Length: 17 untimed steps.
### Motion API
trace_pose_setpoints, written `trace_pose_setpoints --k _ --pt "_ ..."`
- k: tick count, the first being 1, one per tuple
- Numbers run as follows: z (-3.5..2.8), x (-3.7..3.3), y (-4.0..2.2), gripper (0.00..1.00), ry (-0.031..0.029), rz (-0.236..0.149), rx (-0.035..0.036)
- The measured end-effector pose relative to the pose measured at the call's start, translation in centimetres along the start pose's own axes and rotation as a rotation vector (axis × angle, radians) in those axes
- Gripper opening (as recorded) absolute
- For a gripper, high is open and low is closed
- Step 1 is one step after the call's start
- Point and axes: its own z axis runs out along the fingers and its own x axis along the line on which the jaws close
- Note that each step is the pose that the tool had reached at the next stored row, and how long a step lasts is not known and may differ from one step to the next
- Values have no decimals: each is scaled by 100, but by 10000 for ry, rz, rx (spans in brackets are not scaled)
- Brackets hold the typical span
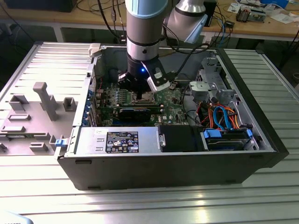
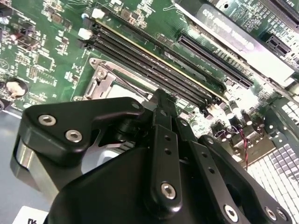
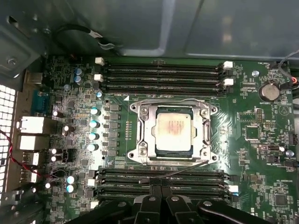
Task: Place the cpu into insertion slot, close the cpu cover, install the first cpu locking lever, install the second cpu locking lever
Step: 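Install the second cpu locking lever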
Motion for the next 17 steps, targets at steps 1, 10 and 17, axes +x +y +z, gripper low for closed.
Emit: trace_pose_setpoints --k 1,10,17 --pt "33 23 0 11 0 0 0" --pt "172 103 21 11 -1 0 -12" --pt "216 198 23 11 0 1 -17"
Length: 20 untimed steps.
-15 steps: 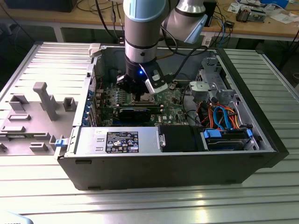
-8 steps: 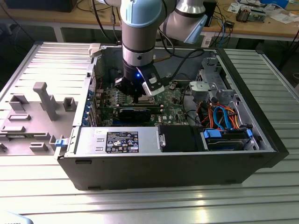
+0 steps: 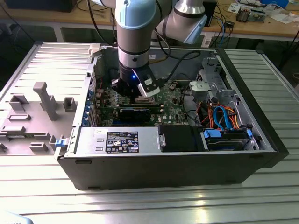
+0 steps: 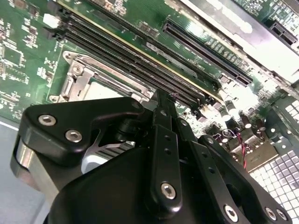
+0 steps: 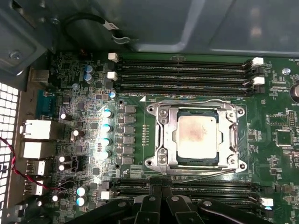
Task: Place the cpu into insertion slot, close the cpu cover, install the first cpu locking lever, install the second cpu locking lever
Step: 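Install the second cpu locking lever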
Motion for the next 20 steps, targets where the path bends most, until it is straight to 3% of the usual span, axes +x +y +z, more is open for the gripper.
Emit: trace_pose_setpoints --k 12,20 --pt "64 100 16 11 -2 -1 -7" --pt "107 124 79 11 -1 -1 -19"
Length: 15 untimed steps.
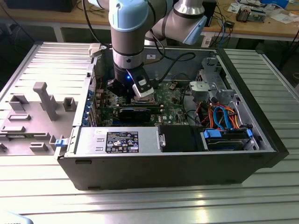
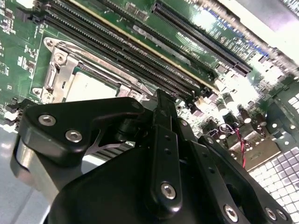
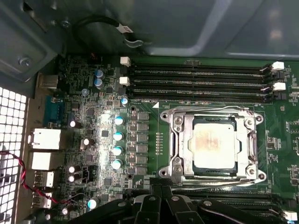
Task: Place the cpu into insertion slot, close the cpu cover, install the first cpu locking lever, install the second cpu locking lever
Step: 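Install the second cpu locking lever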
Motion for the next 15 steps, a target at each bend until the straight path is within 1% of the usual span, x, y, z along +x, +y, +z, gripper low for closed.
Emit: trace_pose_setpoints --k 4,7,8,12,15 --pt "36 -1 3 11 1 -6 -5" --pt "49 0 3 11 1 -10 -33" --pt "54 -1 7 11 0 -12 -44" --pt "73 -3 50 11 5 -47 -50" --pt "88 -3 52 11 6 -56 -78"
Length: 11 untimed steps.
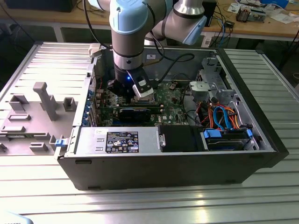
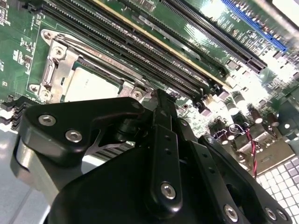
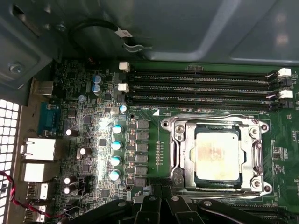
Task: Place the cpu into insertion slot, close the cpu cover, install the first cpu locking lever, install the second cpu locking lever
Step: 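Install the second cpu locking lever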
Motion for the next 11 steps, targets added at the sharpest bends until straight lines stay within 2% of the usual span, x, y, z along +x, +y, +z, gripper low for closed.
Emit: trace_pose_setpoints --k 7,11 --pt "35 -1 -4 11 -6 -32 -156" --pt "44 -1 -6 11 -4 -48 -214"
